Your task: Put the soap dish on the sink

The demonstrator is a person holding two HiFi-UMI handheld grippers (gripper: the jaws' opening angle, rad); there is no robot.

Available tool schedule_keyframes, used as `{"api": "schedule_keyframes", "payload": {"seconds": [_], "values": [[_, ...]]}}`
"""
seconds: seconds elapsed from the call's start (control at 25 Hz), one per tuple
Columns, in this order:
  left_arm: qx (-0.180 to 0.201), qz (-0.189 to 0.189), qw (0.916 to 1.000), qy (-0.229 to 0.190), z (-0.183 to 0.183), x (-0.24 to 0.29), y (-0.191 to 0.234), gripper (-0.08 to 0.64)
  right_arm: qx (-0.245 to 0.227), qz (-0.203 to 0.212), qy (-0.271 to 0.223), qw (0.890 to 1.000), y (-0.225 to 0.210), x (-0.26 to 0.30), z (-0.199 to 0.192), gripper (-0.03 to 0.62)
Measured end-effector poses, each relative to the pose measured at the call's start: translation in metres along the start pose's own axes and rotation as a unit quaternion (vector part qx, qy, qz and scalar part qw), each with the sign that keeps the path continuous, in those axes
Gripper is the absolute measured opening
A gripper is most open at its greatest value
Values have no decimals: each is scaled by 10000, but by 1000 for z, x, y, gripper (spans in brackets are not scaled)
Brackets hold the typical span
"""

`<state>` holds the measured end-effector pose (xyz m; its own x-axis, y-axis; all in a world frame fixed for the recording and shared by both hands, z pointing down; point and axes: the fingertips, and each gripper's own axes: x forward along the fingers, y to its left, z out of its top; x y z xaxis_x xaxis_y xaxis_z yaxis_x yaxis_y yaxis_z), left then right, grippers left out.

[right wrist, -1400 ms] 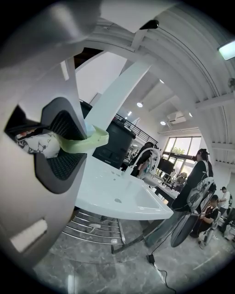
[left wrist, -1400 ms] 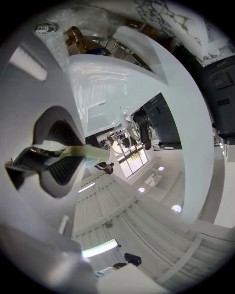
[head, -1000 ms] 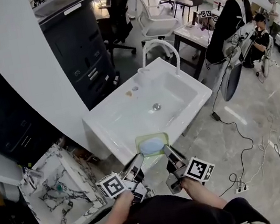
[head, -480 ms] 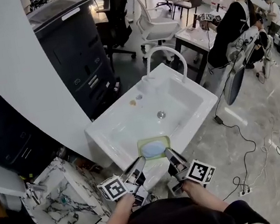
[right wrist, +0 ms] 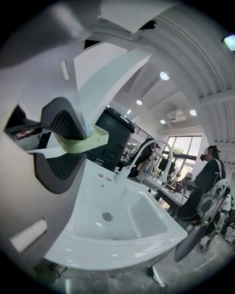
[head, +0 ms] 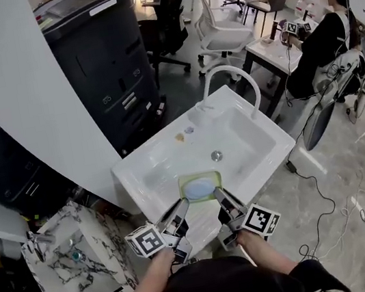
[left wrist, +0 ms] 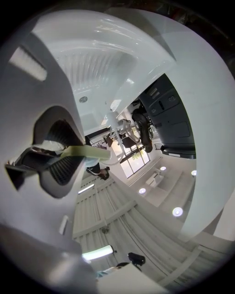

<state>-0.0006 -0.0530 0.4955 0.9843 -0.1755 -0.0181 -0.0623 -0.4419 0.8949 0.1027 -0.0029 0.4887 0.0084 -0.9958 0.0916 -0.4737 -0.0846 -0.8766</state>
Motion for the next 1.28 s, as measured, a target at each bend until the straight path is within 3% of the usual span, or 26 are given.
{"api": "schedule_keyframes", "payload": {"seconds": [0.24,0.44,0.64,0.84,1.28], "values": [[-32,76,9993,-365,15,29,5,121,-79,79,433,9990,-14,32,22,83],[129,575,9959,-681,28,38,34,121,-142,220,923,9954,-28,64,30,83],[78,816,9916,-1003,41,49,53,121,-233,374,1373,9896,-40,98,34,83],[208,1031,9880,-1131,47,61,74,121,-228,443,1694,9843,-58,121,36,83],[58,1395,9800,-1418,48,79,113,121,-299,501,2300,9714,-95,159,30,83]]}}
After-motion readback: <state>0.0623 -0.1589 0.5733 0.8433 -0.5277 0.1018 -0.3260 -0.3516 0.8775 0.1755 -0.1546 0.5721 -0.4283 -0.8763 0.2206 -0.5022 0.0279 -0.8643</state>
